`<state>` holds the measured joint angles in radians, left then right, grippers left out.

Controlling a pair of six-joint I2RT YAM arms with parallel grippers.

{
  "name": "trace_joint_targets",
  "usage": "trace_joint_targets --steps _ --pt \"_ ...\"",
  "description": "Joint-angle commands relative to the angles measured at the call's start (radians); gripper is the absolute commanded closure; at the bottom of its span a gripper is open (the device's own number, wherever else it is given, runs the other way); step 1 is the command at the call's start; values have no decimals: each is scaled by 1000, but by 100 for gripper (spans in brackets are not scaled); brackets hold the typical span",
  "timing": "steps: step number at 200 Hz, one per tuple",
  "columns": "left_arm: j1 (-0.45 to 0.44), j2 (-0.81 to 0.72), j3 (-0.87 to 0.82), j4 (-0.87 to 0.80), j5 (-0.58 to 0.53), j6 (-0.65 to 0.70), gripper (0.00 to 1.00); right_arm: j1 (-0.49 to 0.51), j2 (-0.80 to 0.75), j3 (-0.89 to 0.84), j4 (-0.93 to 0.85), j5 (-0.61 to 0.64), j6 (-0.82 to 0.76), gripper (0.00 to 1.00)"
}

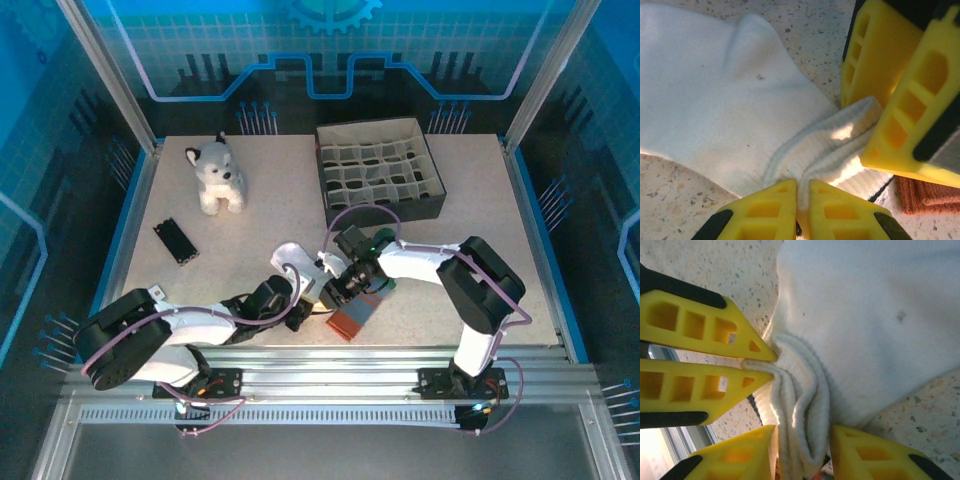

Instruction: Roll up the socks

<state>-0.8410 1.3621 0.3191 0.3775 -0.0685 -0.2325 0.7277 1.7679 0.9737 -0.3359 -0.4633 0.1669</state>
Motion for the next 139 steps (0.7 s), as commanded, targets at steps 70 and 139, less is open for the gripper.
trace_joint_targets --steps 70,139 --pt "3 101 56 -169 46 -68 90 26 -360 -312 356 97 -91 66" --pt "34 89 53 -209 69 -111 90 177 -474 -474 514 287 -476 71"
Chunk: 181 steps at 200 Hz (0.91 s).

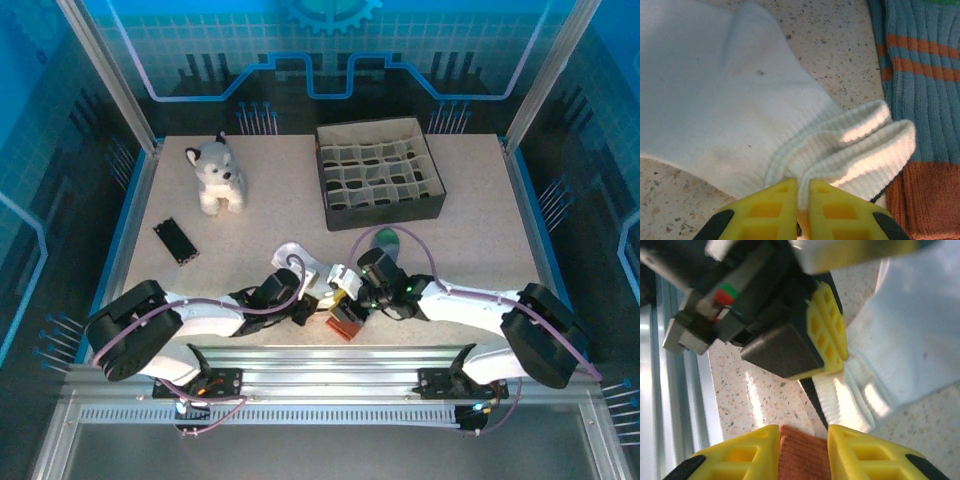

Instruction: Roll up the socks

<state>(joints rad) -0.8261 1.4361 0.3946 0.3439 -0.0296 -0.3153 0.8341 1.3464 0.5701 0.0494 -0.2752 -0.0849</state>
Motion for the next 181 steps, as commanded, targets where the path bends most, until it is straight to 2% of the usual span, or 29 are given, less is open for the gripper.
trace_joint_targets --steps 1,29,95,181 --pt "21 15 -22 -177 31 -28 90 73 -55 -75 135 102 -231 71" --pt "42 -13 -28 -181 64 -25 91 123 -98 -155 258 195 -357 70" --pt "59 -17 -17 -182 91 -19 91 170 21 -99 276 277 -525 68" --pt "93 -37 -19 -196 117 -7 93 173 175 -30 298 319 -592 64"
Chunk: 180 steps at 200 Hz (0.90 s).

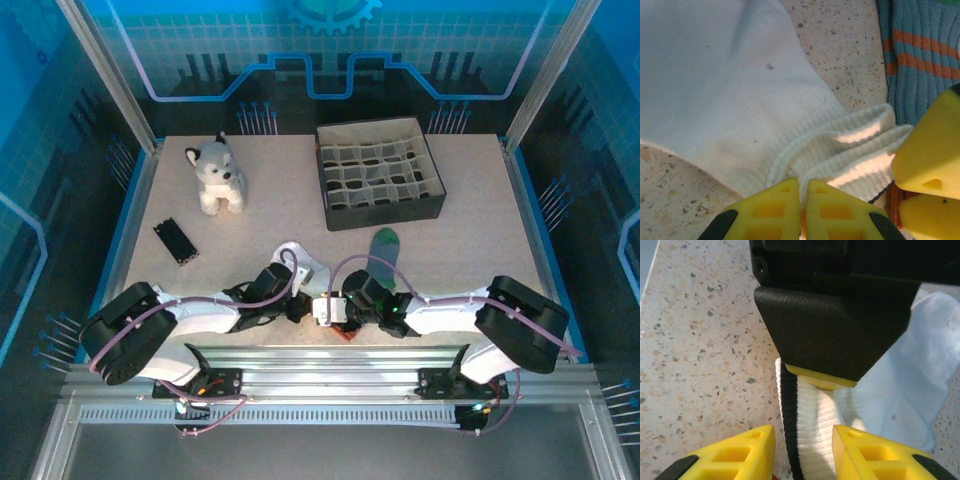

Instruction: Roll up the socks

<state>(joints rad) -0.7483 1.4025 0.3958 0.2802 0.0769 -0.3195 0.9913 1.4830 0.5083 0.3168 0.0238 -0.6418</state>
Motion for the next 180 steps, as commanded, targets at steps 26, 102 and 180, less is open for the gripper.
trace_joint_targets --steps 26,102,180 --pt "23 -8 -22 -133 22 -7 93 15 77 43 35 20 -41 64" --pt "65 -26 -22 -150 46 -36 93 15 163 96 -18 9 -51 63" --pt "151 -65 16 -242 102 -54 91 23 222 164 -103 29 -57 63"
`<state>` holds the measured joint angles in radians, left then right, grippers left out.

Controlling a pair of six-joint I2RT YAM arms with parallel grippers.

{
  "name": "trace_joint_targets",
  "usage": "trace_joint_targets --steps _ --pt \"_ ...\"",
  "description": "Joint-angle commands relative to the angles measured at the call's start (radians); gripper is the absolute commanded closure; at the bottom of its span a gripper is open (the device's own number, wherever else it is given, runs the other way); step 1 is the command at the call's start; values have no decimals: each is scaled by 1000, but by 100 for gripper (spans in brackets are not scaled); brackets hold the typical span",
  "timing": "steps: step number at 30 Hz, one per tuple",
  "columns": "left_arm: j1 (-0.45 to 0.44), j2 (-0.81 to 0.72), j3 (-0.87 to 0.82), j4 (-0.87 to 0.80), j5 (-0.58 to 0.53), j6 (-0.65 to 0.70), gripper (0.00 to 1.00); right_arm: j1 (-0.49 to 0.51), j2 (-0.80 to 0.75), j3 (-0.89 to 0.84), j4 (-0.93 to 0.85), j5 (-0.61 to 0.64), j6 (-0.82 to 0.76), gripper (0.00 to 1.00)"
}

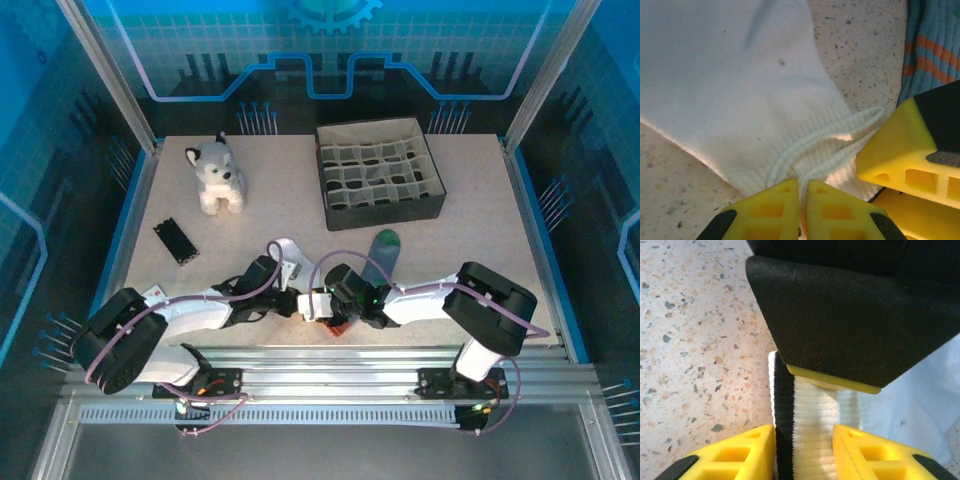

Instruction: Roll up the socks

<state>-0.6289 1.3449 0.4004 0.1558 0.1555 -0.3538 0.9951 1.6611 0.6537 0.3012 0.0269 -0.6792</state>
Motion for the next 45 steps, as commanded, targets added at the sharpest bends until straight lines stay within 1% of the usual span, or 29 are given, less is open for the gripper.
trace_joint_targets --steps 1,9,13,19,26,27,30,31,32,34,37,41,43,45 --pt "32 -6 12 -117 25 -19 91 18 44 19 -88 27 -21 63" --pt "97 48 68 -126 77 5 91 14 95 101 -156 46 -71 62" --pt "131 90 107 -133 106 21 91 -3 103 131 -185 27 -75 63" --pt "180 142 169 -146 165 35 91 -22 136 179 -232 26 -73 70" --pt "231 166 229 -205 226 75 92 -38 199 270 -268 88 -56 72" --pt "236 169 231 -208 234 78 92 -38 206 278 -270 97 -54 75" --pt "251 178 235 -207 252 86 91 -44 219 302 -277 133 -38 97" --pt "254 179 235 -205 256 88 91 -43 222 312 -291 138 -30 100" --pt "257 178 234 -201 256 91 90 -45 220 318 -303 139 -21 100" --pt "265 169 234 -192 265 107 89 -56 204 325 -324 100 4 100" --pt "278 142 237 -180 280 136 85 -84 167 323 -351 -9 32 100" --pt "295 90 257 -198 302 219 72 -119 171 366 -454 -120 58 100" --pt "322 54 248 -174 327 224 70 -127 179 383 -489 -151 64 100" --pt "370 11 230 -136 358 210 69 -133 186 398 -519 -176 69 100"
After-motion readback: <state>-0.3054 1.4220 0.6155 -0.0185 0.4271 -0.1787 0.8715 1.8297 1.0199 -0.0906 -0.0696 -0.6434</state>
